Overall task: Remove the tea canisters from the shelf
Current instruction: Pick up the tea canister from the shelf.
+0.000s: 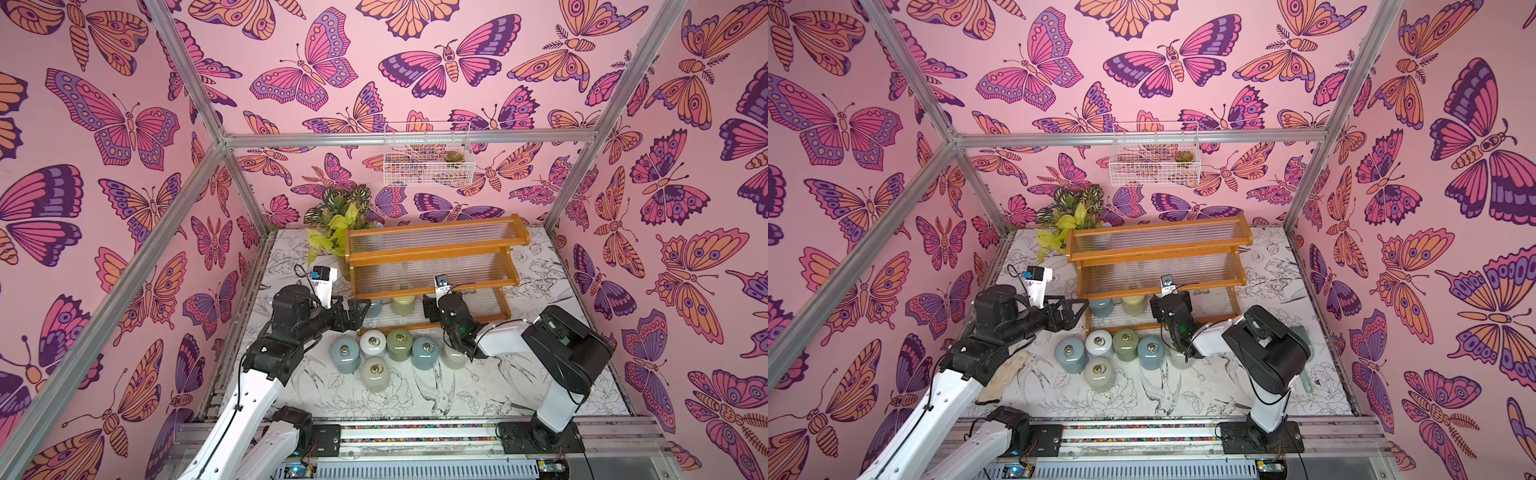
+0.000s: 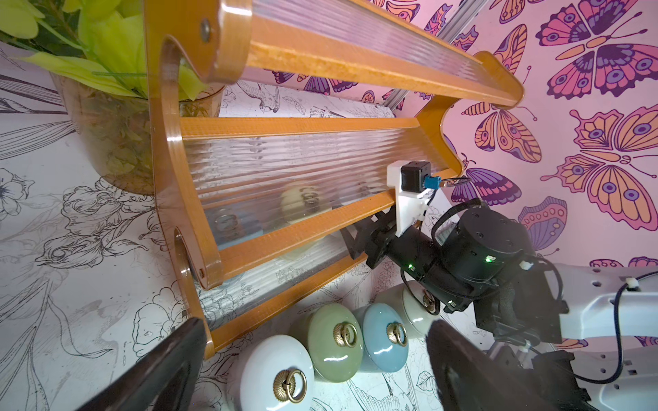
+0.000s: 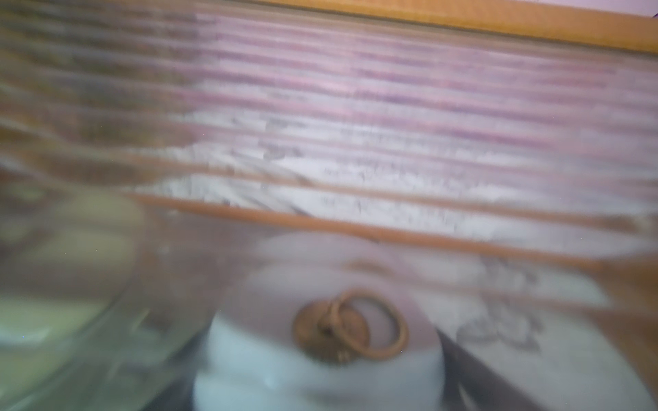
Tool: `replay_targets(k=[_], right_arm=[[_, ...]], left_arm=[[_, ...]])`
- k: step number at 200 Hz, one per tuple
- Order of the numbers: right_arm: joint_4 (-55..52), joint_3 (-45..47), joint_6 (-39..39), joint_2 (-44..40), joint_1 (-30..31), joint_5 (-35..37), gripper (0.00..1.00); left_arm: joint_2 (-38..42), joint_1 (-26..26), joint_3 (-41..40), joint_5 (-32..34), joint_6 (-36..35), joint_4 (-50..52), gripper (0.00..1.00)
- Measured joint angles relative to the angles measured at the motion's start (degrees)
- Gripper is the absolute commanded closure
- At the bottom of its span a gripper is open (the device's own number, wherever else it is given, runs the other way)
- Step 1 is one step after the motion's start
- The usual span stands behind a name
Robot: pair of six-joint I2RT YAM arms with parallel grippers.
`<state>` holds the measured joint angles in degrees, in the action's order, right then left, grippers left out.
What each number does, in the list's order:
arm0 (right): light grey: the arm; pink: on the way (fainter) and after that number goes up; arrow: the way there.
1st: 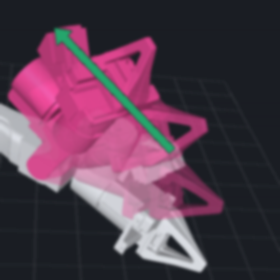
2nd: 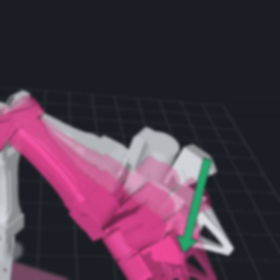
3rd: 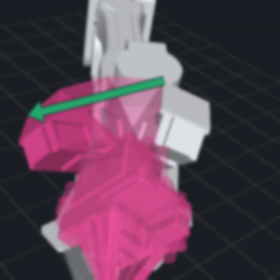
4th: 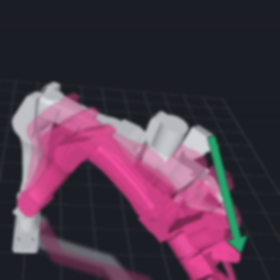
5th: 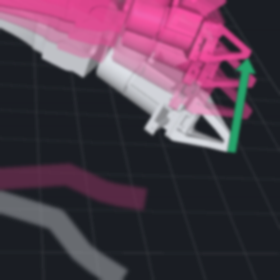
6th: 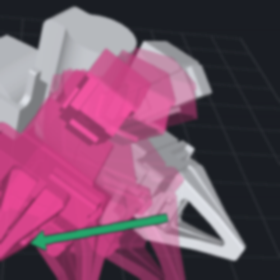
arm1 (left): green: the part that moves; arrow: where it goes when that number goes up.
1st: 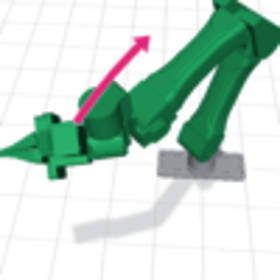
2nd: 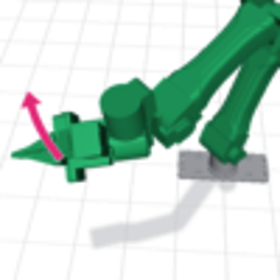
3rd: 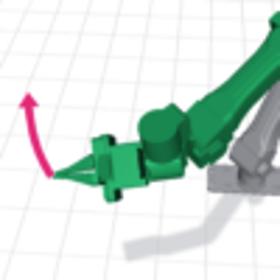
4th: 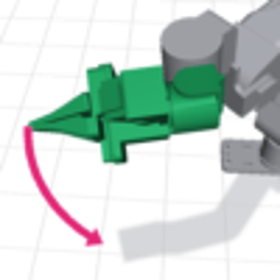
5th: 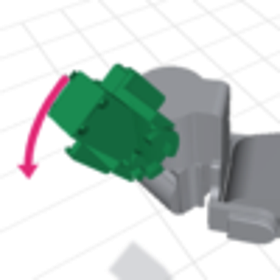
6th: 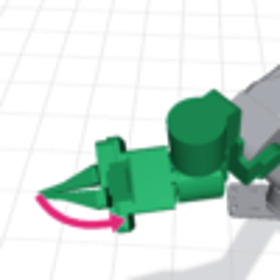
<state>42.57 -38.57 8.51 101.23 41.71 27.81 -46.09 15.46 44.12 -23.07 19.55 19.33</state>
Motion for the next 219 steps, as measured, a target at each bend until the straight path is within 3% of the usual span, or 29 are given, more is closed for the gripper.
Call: replay_targets(k=[128,219], right_arm=[[-3.43,8.98,-0.13,-15.47,0.00,5.86,0.50],[-16.94,15.96,7.32,-31.06,0.02,15.04,0.49]], left_arm=[[-0.48,0.00,0.00,-0.04,-0.04,-0.02,0.00],[-1.20,0.00,0.00,-0.09,-0.02,-0.09,0.00]])
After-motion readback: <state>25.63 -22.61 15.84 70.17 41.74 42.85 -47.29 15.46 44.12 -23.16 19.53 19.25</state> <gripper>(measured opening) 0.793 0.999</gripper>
